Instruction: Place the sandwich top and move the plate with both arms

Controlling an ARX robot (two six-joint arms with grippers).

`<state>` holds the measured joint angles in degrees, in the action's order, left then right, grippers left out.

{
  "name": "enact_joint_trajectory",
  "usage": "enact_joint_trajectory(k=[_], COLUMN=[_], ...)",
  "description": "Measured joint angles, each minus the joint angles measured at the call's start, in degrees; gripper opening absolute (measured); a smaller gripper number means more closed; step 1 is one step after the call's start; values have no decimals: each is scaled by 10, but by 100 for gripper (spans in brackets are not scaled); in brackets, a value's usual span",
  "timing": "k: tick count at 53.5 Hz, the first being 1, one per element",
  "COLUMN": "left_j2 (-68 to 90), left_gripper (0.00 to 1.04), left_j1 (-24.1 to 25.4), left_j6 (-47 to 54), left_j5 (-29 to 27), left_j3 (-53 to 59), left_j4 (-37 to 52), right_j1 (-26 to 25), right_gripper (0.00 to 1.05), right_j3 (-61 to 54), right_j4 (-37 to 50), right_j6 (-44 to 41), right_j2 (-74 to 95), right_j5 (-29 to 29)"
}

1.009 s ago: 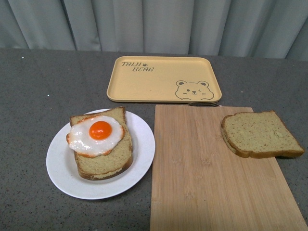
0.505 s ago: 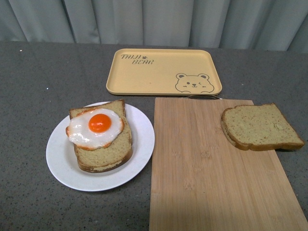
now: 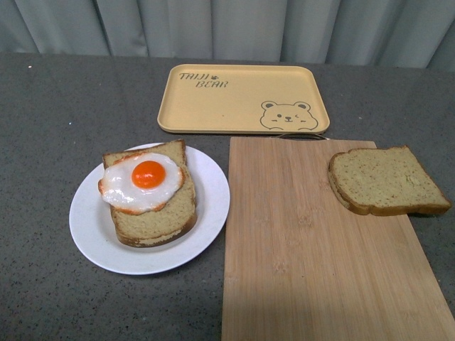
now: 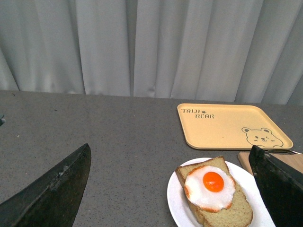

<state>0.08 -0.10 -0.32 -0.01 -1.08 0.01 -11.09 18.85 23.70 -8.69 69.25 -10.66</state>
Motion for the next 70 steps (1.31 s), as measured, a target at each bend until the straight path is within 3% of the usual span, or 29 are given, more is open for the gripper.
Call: enact_joint_trajectory(k=[12, 32, 58, 70], left_j2=[0, 0, 0, 0], left_gripper=[98, 98, 98, 98], left_j1=[0, 0, 0, 0], left_j6=[0, 0, 0, 0], left_j5=[0, 0, 0, 0], left_j3=[0, 0, 0, 0], left_j4=[0, 0, 0, 0], right_j1=[-16, -34, -14, -6], right_gripper=[95, 95, 95, 60], right_j3=[108, 271, 360, 374], right_j4=[-49, -173, -168, -161], right_j6=[46, 64, 123, 146], right_j2=[184, 401, 536, 558], right_j5=[-87, -175, -211, -203])
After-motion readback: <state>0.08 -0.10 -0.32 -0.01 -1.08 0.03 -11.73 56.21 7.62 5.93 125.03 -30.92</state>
